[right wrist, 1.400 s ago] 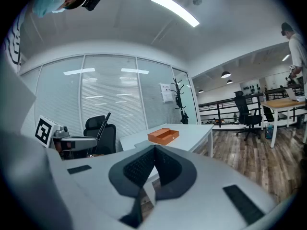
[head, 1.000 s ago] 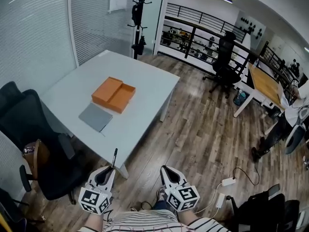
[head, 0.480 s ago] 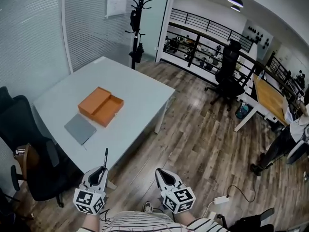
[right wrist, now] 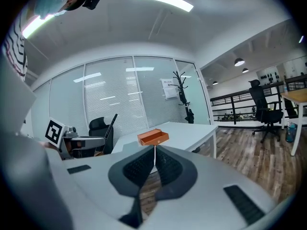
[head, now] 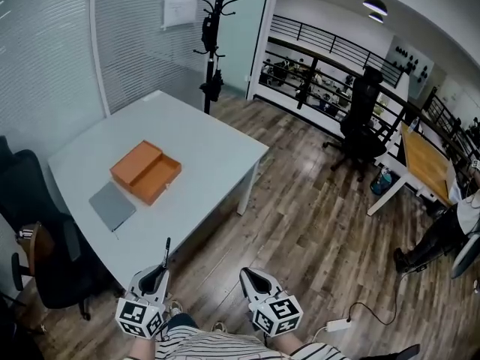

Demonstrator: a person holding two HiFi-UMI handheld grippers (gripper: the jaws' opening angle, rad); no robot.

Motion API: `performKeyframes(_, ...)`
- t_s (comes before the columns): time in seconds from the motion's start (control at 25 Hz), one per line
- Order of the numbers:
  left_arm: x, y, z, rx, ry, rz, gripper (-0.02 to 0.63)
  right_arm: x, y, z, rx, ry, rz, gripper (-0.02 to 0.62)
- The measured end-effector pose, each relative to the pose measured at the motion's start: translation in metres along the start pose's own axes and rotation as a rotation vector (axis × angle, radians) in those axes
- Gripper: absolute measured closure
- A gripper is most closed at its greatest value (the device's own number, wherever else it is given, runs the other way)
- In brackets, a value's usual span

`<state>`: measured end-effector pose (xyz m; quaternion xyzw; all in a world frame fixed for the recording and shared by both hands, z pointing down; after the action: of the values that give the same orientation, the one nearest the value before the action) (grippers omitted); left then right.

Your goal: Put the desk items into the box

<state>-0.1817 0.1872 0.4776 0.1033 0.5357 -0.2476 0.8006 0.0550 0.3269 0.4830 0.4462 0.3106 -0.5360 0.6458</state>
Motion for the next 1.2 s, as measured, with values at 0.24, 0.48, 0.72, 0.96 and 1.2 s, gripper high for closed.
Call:
performKeyframes(0.24,0.007,-0.019,0.02,0.023,0.006,-0.018,0.538,0.006,0.018,0.023,0.0,-0.015,0.013,0.569)
performKeyframes(0.48,0.023,-0.063,0.049,0.049,0.015,-0.039,0.538,0.032,0.027,0.07,0.004,-0.029,0.003,0.569)
performKeyframes(0.72,0.045,-0.109,0.082,0.069,0.04,-0.035,0.538,0.065,0.037,0.134,0.03,-0.03,-0.022,0.569)
performKeyframes(0.96,0.062,-0.158,0.106,0.091,0.035,-0.045,0.538,0.098,0.034,0.194,0.061,-0.029,-0.038,0.569)
performKeyframes(1.2,0.076,-0.193,0.126,0.088,0.032,-0.049,0.538,0.118,0.033,0.238,0.073,-0.042,-0.041,0.568)
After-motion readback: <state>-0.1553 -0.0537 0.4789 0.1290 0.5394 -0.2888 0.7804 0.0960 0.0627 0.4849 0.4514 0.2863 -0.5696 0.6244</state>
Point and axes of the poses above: the fingertips, and each gripper's own axes: z forward along the fingers, y to its right, x out of its top, the point moved 7 cm from there along -z, backward along the fingers, and after that the axes turned 10 degrees about -y, right-handed, at the moved point
